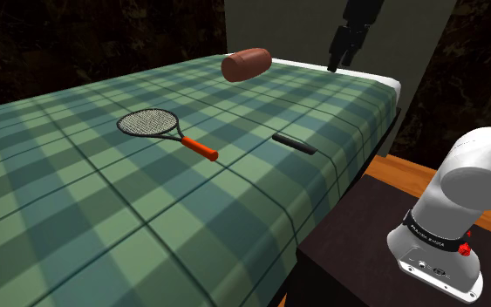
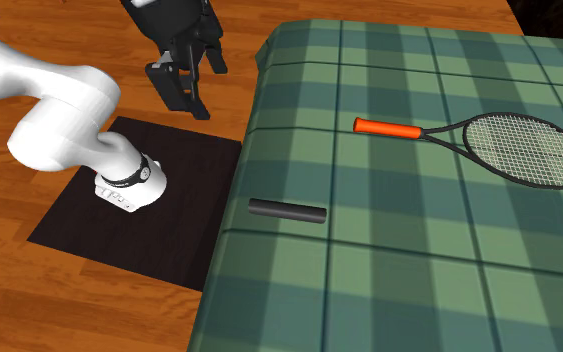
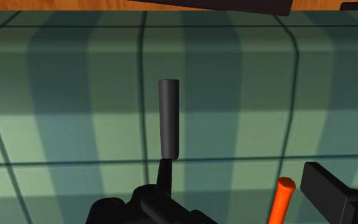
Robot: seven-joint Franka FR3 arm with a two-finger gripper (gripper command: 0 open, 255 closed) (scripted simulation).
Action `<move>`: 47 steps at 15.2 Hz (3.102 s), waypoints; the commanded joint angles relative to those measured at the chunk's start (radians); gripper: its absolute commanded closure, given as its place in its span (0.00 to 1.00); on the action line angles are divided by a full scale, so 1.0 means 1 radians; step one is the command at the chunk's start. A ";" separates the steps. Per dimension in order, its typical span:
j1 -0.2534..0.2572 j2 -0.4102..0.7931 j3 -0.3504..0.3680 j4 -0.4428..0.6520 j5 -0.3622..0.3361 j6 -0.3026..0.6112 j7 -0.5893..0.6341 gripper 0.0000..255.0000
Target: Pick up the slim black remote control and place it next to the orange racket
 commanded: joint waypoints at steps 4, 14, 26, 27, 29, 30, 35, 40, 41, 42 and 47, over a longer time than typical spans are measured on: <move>-0.003 0.052 -0.009 -0.051 0.000 0.079 -0.010 0.00; -0.012 0.297 -0.040 -0.153 0.007 0.346 -0.047 0.00; -0.012 0.642 -0.068 -0.156 0.046 0.614 -0.102 0.00; -0.011 0.651 -0.068 -0.162 0.048 0.628 -0.103 0.00; -0.010 0.669 -0.067 -0.172 0.053 0.657 -0.106 0.00; -0.009 0.679 -0.066 -0.177 0.056 0.671 -0.108 0.00; -0.008 0.695 -0.065 -0.184 0.060 0.694 -0.111 0.00; -0.008 0.694 -0.065 -0.184 0.060 0.694 -0.111 1.00; -0.008 0.694 -0.065 -0.184 0.060 0.694 -0.111 1.00; -0.008 0.694 -0.065 -0.184 0.060 0.694 -0.111 1.00; -0.008 0.696 -0.066 -0.184 0.060 0.694 -0.111 1.00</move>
